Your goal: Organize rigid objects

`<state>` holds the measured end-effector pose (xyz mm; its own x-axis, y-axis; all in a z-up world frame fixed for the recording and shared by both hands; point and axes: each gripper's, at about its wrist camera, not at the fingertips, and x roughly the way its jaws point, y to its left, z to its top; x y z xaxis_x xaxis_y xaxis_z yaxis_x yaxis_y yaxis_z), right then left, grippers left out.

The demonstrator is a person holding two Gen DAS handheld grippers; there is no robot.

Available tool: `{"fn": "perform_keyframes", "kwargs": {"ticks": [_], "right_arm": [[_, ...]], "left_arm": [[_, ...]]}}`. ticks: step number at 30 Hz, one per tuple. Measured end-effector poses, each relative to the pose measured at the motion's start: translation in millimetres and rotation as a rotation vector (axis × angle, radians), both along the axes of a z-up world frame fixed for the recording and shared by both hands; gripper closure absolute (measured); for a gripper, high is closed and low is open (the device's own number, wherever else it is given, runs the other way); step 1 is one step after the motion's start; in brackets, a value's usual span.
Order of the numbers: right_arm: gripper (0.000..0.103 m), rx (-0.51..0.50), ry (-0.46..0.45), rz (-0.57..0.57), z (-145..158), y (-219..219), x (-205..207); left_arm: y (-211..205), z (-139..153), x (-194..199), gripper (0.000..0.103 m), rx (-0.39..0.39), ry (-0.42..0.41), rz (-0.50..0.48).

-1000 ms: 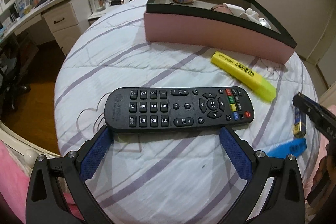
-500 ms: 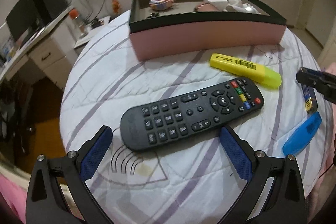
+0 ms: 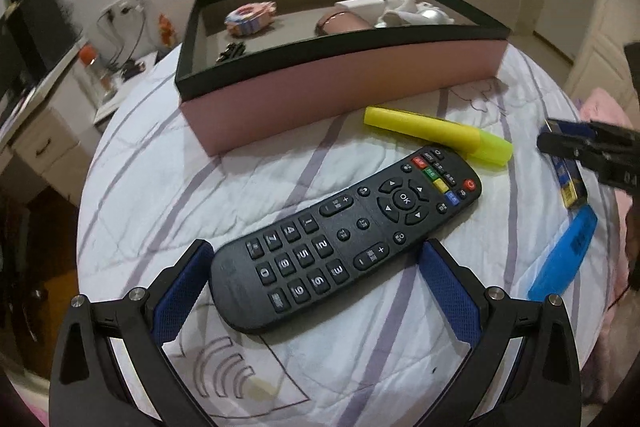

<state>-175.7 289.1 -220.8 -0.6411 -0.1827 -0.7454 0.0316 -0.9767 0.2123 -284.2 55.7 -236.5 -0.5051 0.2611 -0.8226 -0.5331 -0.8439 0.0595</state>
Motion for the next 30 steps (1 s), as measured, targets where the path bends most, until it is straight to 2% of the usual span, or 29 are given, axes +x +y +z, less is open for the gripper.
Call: {"fn": "perform_keyframes", "kwargs": {"ticks": [2, 4, 8, 15, 21, 25, 27, 30], "right_arm": [[0.058, 0.0, -0.001, -0.002, 0.2, -0.2, 0.2], [0.057, -0.003, -0.002, -0.006, 0.1, -0.6, 0.2], [0.052, -0.002, -0.006, -0.004, 0.9, -2.7, -0.4], [0.052, 0.003, -0.009, -0.004, 1.7, -3.1, 1.8], [0.052, -0.006, -0.009, 0.004, 2.1, -2.5, 6.9], [0.052, -0.018, -0.006, 0.009, 2.5, -1.1, 10.8], [0.052, -0.025, -0.004, 0.012, 2.7, -0.2, 12.4], [0.051, -0.024, -0.001, 0.017, 2.7, -0.6, 12.8]], "left_arm": [[1.0, -1.6, -4.5, 0.0, 0.002, -0.008, -0.059], [-1.0, -2.9, -11.4, 0.0, 0.045, -0.034, -0.081], [0.7, -4.0, -16.5, 0.0, 0.067, -0.068, -0.05], [3.1, -3.1, -2.0, 0.001, 0.089, -0.097, -0.029], [13.8, -2.1, 25.5, 0.001, 0.059, -0.129, -0.036], [24.8, -2.0, 48.2, 0.0, 0.049, -0.116, -0.083], [27.1, -3.1, 50.0, 0.0, 0.032, -0.099, -0.084], [24.2, -1.5, 38.3, 0.0, 0.047, -0.099, -0.04]]}}
